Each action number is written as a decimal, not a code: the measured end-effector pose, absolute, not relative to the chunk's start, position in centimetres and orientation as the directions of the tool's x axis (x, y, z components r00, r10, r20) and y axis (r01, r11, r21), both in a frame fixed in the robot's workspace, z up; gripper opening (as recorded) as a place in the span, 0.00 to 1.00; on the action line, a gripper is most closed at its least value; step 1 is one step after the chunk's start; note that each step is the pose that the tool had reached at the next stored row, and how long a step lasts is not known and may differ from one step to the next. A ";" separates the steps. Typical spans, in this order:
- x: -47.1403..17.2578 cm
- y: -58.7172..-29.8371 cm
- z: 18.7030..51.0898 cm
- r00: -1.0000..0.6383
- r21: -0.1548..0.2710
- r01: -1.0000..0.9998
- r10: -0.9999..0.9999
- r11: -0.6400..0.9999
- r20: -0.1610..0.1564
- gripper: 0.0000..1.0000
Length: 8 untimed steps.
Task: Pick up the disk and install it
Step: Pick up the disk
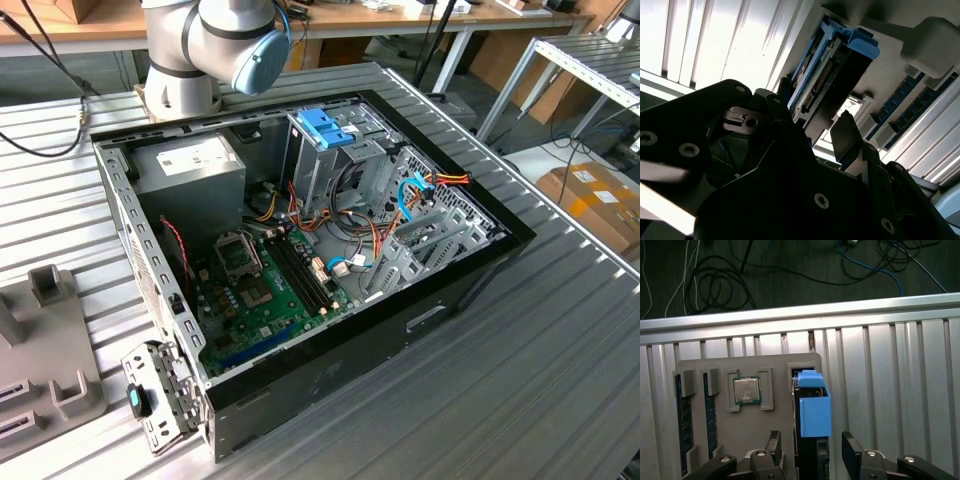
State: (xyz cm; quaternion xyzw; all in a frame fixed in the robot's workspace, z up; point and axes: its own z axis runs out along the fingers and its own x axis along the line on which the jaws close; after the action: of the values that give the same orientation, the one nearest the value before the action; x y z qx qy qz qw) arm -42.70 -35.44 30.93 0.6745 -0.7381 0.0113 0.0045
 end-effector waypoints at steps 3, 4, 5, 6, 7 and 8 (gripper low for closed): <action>-42.7 -35.4 30.9 -0.090 -0.011 -0.996 -0.996 0.090 0.019 0.60; -42.7 -35.4 30.9 -0.090 -0.010 -0.996 -0.996 0.090 0.016 0.60; -42.7 -35.5 30.9 -0.090 -0.010 -0.996 -0.996 0.090 -0.001 0.60; -42.7 -35.5 30.9 -0.090 -0.010 -0.996 -0.996 0.090 -0.010 0.60; -42.7 -35.5 30.9 -0.090 -0.010 -0.996 -0.996 0.090 -0.014 0.60; -42.7 -35.5 30.9 -0.090 -0.009 -0.996 -0.996 0.090 -0.017 0.60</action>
State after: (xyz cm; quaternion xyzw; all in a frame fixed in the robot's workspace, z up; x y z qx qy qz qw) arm -42.70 -35.48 30.90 0.6746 -0.7382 -0.0023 -0.0094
